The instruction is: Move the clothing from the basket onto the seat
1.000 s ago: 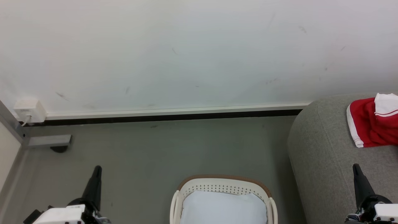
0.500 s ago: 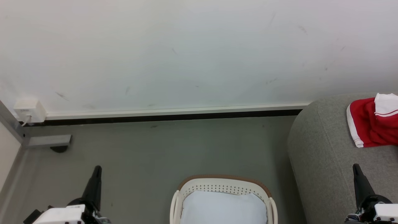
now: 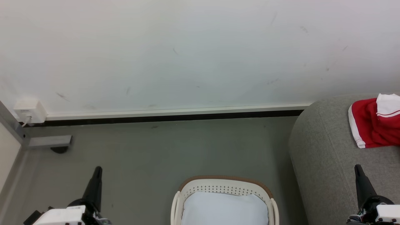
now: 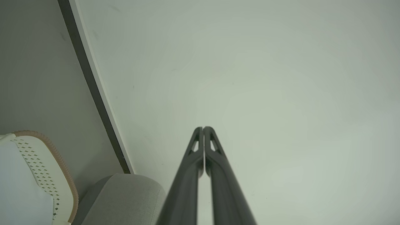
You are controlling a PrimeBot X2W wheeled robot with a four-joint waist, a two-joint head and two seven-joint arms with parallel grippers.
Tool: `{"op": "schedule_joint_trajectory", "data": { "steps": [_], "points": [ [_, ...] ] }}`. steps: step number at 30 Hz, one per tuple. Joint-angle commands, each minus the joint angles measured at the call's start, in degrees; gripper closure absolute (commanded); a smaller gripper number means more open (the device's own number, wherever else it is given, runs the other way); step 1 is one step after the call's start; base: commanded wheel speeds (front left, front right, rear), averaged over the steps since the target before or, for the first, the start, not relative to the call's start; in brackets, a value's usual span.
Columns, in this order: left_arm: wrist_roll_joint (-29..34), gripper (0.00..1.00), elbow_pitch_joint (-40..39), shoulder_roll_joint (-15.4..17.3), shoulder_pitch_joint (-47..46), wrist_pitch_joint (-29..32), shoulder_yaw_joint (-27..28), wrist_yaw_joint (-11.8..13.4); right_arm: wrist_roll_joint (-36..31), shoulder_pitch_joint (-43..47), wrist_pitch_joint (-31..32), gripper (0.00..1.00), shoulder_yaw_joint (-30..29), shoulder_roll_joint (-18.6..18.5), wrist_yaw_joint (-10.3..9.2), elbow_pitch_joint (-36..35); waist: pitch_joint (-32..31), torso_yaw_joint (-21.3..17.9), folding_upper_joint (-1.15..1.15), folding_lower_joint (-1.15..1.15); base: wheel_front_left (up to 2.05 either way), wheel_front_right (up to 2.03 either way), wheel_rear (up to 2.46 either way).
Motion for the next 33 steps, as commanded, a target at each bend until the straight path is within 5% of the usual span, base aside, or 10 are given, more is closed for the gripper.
{"op": "schedule_joint_trajectory", "data": {
  "steps": [1,33],
  "points": [
    [-0.7,1.00,-0.1,0.4,-0.4,0.3,0.2,-0.4,0.1,-0.3,0.3,1.00,-0.2,-0.4,-0.12,-0.3,0.0,0.0,0.00,0.00,0.00,0.00,0.00],
    [-0.7,1.00,-0.1,0.4,-0.4,0.3,0.2,-0.4,0.1,-0.3,0.2,1.00,-0.2,-0.4,-0.12,-0.3,0.0,0.0,0.00,0.00,0.00,0.00,0.00]
  ]
}}
